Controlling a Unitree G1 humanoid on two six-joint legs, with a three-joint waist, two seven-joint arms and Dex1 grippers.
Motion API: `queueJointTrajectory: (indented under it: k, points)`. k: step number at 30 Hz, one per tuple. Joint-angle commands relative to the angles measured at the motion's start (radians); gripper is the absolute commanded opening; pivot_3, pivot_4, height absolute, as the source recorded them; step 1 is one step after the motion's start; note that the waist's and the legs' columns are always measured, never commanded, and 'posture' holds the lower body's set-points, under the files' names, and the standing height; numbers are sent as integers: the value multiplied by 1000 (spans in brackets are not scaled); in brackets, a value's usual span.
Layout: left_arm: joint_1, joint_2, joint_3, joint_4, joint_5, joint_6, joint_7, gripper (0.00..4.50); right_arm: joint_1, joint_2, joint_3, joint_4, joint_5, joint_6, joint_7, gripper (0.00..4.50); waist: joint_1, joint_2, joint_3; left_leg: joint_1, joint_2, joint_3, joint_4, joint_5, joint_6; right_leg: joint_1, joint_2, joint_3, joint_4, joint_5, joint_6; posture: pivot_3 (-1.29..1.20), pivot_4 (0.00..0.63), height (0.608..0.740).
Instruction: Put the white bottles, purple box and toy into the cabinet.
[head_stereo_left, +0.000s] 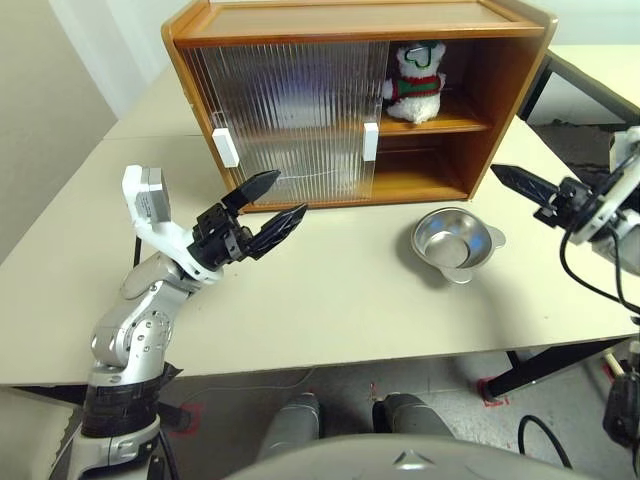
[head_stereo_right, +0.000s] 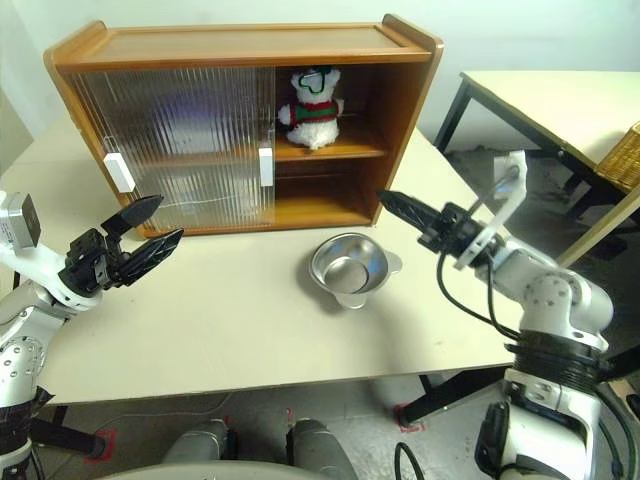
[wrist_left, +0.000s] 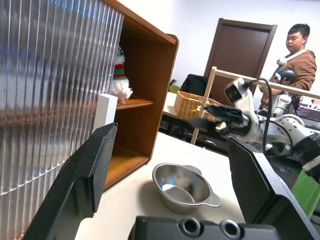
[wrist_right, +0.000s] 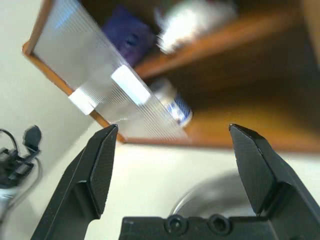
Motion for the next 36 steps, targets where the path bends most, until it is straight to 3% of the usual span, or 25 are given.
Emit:
queueJointTrajectory:
  k: [1,22,24,36]
  points:
    - [8,2,-1,6,4,3,-6,4500,27,-12,-44,1,39,70,-44,4435,-1,0,0,0,0,0,0,0,0,0,0,0,0,0,0,-12,65,740]
    - [16,9,6,-1,4,5,-1,4500,274,-62,-84,28,97,479,-73,4435,4,-5,4,-5,-1,-2,-2,-4,2,-3,0,0,-1,-11,3,-2,74,740]
    - [16,9,6,0,4,5,-2,4500,280,-57,-81,37,93,495,-72,4435,4,-5,4,-5,-1,-2,-2,-9,-5,-3,0,0,-1,-11,3,-2,74,740]
    - [13,19,2,-2,13,5,-3,4500,245,31,-52,31,84,564,-98,4435,4,-6,5,-5,-1,-2,-2,-9,-3,-3,0,0,-1,-13,3,10,76,740]
